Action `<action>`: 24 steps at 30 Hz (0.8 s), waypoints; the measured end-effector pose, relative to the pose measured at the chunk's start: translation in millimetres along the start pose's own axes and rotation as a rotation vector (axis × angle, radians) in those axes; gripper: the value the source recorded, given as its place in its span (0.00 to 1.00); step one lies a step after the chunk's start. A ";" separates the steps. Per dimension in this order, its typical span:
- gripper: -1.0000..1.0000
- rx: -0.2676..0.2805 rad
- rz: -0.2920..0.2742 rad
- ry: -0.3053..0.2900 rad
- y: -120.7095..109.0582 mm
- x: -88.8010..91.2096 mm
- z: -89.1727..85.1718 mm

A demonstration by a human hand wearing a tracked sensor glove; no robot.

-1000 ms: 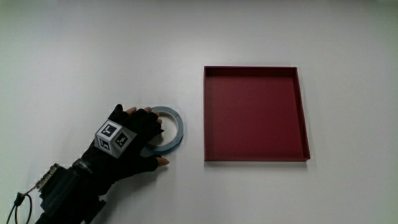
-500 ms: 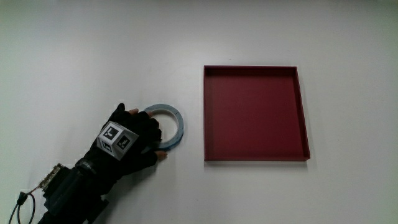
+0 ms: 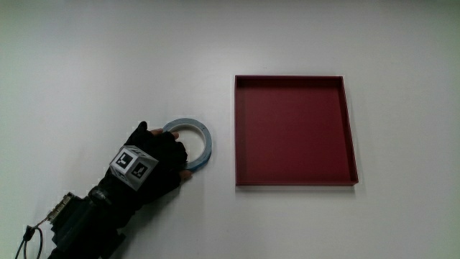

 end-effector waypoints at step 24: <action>1.00 0.152 -0.046 -0.081 -13.6 3.6 7.6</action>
